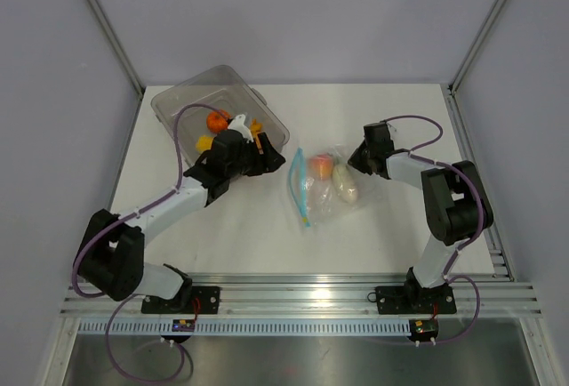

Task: Open the zip-top bag and remove the fake food
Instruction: Pick up the fake fruit from the zipper food storage bag.

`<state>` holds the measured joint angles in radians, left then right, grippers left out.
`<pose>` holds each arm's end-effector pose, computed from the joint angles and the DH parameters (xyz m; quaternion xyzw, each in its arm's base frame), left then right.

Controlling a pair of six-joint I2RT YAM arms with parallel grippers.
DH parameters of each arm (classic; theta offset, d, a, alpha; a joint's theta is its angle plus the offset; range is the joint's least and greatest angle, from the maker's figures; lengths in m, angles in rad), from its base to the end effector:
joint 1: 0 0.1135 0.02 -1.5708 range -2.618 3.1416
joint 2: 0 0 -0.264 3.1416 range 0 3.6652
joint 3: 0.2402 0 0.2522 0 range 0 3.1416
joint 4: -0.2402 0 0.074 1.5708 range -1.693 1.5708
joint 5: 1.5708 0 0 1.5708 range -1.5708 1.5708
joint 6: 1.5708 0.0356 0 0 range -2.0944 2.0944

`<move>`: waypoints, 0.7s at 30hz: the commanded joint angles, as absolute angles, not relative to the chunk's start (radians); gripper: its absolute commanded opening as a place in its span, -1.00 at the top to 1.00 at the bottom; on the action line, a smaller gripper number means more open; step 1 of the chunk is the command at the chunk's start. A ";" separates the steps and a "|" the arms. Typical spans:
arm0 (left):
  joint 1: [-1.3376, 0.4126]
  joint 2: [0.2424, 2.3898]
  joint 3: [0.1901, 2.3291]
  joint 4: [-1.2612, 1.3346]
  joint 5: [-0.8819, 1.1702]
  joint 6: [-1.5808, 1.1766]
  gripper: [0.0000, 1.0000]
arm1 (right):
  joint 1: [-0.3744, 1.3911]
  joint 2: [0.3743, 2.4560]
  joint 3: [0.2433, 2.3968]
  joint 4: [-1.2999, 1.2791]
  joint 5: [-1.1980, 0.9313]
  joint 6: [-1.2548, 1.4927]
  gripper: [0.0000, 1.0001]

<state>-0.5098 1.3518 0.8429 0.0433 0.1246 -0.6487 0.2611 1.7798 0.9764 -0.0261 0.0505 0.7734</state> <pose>0.2627 -0.1520 0.2552 -0.0263 0.8497 -0.3311 0.4094 0.3502 0.0917 0.1563 0.2449 0.8991 0.1586 0.3264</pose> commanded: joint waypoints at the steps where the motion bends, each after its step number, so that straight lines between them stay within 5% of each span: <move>1: -0.555 1.426 0.919 0.046 0.091 -0.615 -0.36 | 0.255 1.730 0.966 0.029 0.018 0.788 1.00; 21: -0.638 1.569 1.026 -0.025 0.086 -0.643 -0.04 | 0.256 1.733 0.971 0.034 0.005 0.796 1.00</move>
